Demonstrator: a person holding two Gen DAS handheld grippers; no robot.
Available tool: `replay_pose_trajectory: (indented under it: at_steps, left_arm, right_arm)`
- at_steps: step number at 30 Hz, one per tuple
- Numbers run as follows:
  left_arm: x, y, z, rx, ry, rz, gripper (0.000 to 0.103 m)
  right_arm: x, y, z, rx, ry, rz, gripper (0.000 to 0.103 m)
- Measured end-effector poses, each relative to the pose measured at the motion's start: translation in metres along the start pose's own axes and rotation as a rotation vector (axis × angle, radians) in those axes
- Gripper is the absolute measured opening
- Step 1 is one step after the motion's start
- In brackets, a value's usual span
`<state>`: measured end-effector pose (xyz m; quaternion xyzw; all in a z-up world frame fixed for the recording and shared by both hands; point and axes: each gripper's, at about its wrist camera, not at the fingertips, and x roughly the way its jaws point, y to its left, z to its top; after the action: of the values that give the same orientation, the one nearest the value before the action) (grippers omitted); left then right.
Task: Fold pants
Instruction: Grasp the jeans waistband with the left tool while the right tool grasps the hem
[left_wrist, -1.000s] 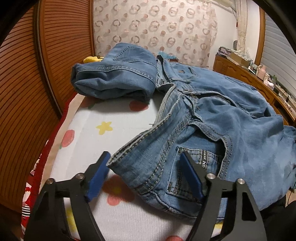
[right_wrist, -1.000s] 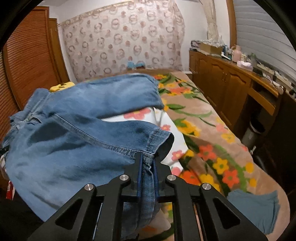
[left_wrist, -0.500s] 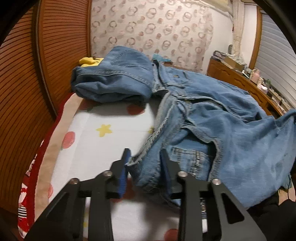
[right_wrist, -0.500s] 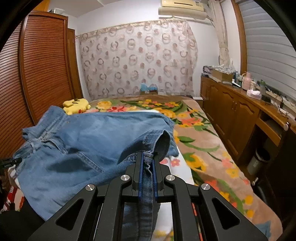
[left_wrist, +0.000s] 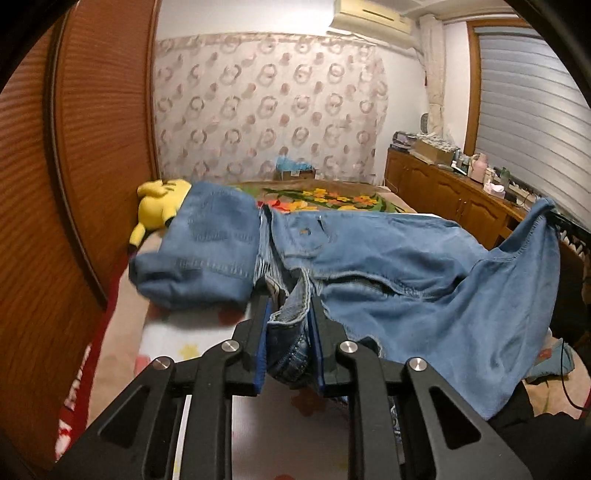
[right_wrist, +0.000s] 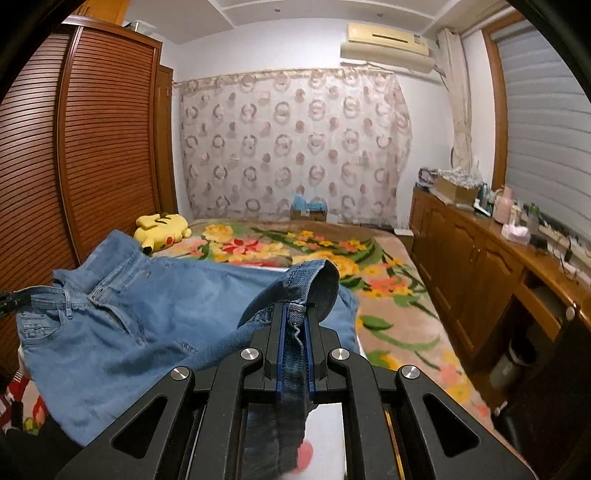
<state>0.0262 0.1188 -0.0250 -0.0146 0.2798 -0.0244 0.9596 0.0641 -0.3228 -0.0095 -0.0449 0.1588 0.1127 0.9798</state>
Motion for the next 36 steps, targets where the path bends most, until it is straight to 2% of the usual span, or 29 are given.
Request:
replay_pose_trajectory:
  at_steps: [4, 8, 13, 15, 20, 25, 36]
  left_arm:
    - [0.006, -0.007, 0.004, 0.020, 0.006, -0.007, 0.020]
    - [0.013, -0.010, 0.003, 0.031, 0.020, -0.007, 0.020]
    - [0.015, -0.012, 0.004, 0.031, 0.025, -0.009, 0.021]
    - [0.015, -0.012, 0.003, 0.033, 0.024, -0.009, 0.020]
    - [0.016, -0.019, 0.005, 0.044, 0.020, -0.013, 0.021]
    - [0.018, -0.022, 0.006, 0.048, 0.021, -0.013, 0.021]
    - [0.019, -0.025, 0.005, 0.049, 0.027, -0.011, 0.021]
  right_arm:
    - [0.040, 0.010, -0.015, -0.018, 0.075, 0.008, 0.009]
    - [0.068, 0.022, -0.049, -0.035, 0.170, 0.046, 0.009]
    - [0.060, 0.023, -0.072, -0.003, 0.184, 0.049, 0.035]
    - [0.051, 0.020, -0.080, 0.011, 0.194, 0.044, 0.039]
    - [0.032, 0.013, -0.104, 0.020, 0.229, 0.016, 0.040]
    - [0.029, 0.007, -0.117, 0.051, 0.290, -0.012, 0.042]
    - [0.040, 0.001, -0.115, 0.101, 0.357, 0.023, 0.042]
